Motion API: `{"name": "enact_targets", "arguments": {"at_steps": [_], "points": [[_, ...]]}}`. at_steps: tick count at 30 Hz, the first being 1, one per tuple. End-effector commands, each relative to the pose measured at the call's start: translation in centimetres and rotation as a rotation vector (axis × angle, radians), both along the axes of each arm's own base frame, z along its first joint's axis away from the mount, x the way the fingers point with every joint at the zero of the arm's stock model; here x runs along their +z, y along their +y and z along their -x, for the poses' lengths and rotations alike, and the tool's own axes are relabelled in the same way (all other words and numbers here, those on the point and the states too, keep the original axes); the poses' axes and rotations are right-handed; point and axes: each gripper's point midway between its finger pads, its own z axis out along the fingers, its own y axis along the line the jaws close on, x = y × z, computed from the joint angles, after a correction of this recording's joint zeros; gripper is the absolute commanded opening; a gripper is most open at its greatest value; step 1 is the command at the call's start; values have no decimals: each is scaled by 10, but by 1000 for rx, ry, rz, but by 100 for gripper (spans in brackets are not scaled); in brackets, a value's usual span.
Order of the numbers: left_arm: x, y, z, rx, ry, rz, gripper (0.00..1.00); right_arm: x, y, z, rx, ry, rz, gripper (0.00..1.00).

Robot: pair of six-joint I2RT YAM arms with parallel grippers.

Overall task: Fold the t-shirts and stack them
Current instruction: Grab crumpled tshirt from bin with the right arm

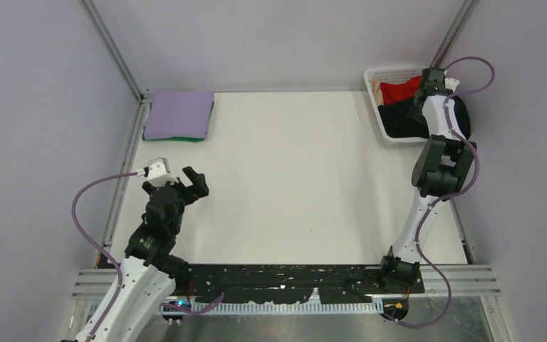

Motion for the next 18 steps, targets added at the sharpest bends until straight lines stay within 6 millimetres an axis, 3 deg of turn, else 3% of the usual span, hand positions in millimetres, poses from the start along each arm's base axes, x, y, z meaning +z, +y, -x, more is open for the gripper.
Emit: {"name": "enact_targets", "arguments": {"at_steps": [1, 2, 5, 7, 10, 12, 14, 15, 16, 17, 18], "points": [[14, 2, -4, 30, -69, 36, 99, 8, -2, -15, 22, -23, 10, 82], [14, 3, -4, 30, -69, 36, 99, 8, -2, -18, 32, -26, 14, 79], [15, 4, -3, 36, -70, 34, 99, 9, -5, -24, 41, -43, 28, 44], [16, 6, -2, 42, -74, 34, 99, 19, -8, -27, 42, -65, 50, 27], [18, 6, -1, 43, -84, 40, 99, 45, -9, -32, 53, -131, 76, 12], [18, 7, 0, 44, -89, 42, 99, 72, -8, -35, 70, -193, 92, 6], [18, 7, 1, 44, -91, 45, 99, 117, -3, -32, 92, -283, 119, 5], [19, 7, 1, 44, -94, 48, 99, 130, -3, -31, 100, -308, 144, 5], [19, 6, 2, 43, -94, 50, 99, 158, 2, -26, 106, -359, 172, 5], [19, 6, 2, 41, -95, 51, 99, 169, 3, -25, 119, -384, 195, 5], [19, 6, 2, 42, -98, 55, 99, 198, 10, -18, 131, -441, 216, 5]]}}
